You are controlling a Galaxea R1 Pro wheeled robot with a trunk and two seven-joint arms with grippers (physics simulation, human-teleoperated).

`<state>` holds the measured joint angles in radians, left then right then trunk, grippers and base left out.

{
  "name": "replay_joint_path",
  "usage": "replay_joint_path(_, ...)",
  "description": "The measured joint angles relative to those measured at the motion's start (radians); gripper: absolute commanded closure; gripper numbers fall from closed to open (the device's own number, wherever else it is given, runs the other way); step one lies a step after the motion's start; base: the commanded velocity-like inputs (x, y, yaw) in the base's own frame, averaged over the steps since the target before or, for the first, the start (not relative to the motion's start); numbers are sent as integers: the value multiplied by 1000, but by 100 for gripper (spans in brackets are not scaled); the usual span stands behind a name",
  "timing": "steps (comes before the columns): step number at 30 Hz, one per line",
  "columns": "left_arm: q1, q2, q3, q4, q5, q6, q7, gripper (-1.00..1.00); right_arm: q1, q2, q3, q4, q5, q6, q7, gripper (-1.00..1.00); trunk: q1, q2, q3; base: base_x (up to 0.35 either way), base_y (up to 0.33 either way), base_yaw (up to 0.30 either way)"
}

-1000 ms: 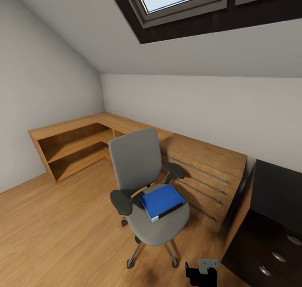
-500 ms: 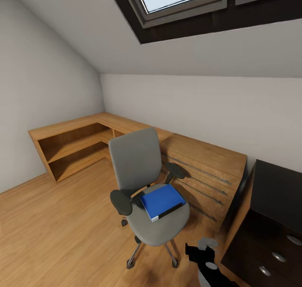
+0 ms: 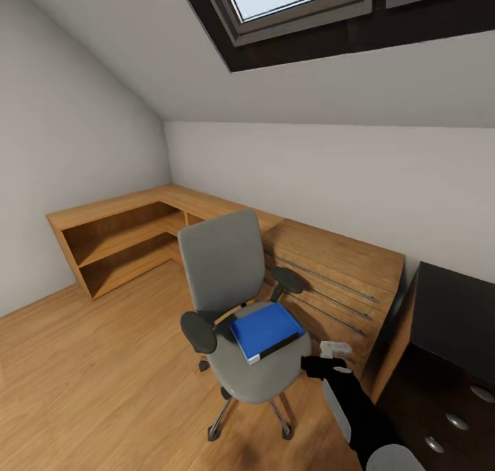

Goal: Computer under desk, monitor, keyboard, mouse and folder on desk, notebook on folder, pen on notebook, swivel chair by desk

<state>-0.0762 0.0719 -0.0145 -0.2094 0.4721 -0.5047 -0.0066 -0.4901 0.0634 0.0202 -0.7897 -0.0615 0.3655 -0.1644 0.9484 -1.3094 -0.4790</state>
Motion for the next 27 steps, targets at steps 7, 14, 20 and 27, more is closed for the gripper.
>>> replay_joint_path(7, 0, 0, 0, 7, 0, -1, 0, -100, -2, 1, -2, -94, -1, 24, 3, -100, 0, 0, 0, 0, 0, 0)
replay_joint_path(14, 0, 0, -1, 8, 0, 0, 0, -100, -2, 1, -5, -137, -3, 23, 5, -100, 0, 0, 0, 0, 0, 0)
replay_joint_path(20, 0, 0, -2, 8, 0, 0, 0, -100, -2, 1, -3, -139, -10, 22, 8, -100, -1, 0, 0, 144, 0, 14)
replay_joint_path(27, 0, 0, -2, 8, 0, 0, 0, -100, -1, 3, 1, -138, -10, 22, 11, -100, 0, 0, -6, 85, 0, 178)
